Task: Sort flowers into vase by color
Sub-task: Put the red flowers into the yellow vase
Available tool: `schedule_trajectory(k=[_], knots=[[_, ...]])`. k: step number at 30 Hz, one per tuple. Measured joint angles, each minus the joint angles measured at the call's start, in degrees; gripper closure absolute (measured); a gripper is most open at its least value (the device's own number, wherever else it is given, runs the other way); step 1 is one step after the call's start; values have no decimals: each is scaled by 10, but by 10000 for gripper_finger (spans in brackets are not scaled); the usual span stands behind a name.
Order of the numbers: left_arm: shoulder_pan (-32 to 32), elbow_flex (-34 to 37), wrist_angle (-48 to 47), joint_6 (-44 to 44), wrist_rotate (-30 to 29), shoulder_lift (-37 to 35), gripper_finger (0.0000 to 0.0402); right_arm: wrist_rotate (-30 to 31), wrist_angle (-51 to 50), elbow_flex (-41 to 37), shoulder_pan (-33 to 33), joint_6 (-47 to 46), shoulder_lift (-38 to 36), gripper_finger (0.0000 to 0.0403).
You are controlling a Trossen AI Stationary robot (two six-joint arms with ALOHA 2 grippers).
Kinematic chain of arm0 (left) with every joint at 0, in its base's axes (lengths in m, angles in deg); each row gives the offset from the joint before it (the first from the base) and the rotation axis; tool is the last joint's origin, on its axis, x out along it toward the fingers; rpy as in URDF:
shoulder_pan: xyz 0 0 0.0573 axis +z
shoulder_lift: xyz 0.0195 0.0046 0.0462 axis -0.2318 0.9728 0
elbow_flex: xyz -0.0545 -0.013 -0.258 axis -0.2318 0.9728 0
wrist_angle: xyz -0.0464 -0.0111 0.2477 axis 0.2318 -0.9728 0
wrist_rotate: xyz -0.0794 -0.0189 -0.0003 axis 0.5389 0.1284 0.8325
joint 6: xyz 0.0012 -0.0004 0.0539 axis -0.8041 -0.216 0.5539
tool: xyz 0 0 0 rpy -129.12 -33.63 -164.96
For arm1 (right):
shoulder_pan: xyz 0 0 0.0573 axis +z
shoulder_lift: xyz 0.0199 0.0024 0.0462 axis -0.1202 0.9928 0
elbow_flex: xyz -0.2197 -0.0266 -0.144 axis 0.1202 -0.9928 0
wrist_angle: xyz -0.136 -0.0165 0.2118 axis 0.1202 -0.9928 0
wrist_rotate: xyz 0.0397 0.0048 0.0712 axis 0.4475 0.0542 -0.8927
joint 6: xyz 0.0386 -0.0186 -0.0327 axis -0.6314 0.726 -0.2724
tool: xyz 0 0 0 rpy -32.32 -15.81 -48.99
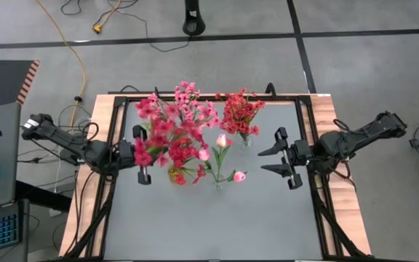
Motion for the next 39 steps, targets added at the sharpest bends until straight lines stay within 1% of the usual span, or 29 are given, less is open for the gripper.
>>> schedule_trajectory(k=[5,7,11,20,24,26,29,39], knots=[[1,95,118,-18,4,1,401,0,0,0,-18,0,-7,200],[1,124,187,-18,7,11,401,0,0,0,-29,1,-11,201],[10,164,285,-21,20,49,401,0,-19,0,-57,2,-29,201],[51,163,434,-22,46,191,401,0,-66,0,-114,0,-54,201],[54,162,491,-4,36,247,401,0,-81,0,-127,0,-53,201],[50,162,511,14,22,262,401,0,-92,0,-130,0,-52,201],[44,163,512,29,-4,272,401,0,-106,0,-130,0,-52,201],[39,162,484,44,-31,275,401,0,-108,0,-130,0,-52,201]])
